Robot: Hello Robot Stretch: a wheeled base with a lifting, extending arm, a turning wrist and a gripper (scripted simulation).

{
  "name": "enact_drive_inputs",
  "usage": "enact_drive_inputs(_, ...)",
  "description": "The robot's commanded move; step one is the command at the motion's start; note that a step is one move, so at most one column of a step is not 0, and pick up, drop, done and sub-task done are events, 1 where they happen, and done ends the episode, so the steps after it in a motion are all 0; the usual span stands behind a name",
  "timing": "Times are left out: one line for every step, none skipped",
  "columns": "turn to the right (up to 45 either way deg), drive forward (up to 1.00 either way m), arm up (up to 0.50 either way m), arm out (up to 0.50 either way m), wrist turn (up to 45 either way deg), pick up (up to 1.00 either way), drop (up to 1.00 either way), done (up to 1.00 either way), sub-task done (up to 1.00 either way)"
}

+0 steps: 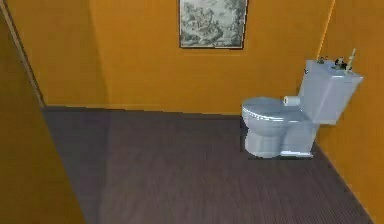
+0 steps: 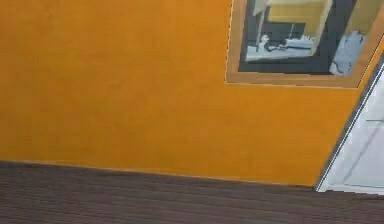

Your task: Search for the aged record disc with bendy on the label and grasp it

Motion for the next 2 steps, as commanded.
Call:
enact_drive_inputs(0.0, 0.85, 0.0, 0.0, 0.0, 0.0, 0.0, 0.0, 0.0)
enact_drive_inputs(-36.0, 0.0, 0.0, 0.0, 0.0, 0.0, 0.0, 0.0, 0.0)
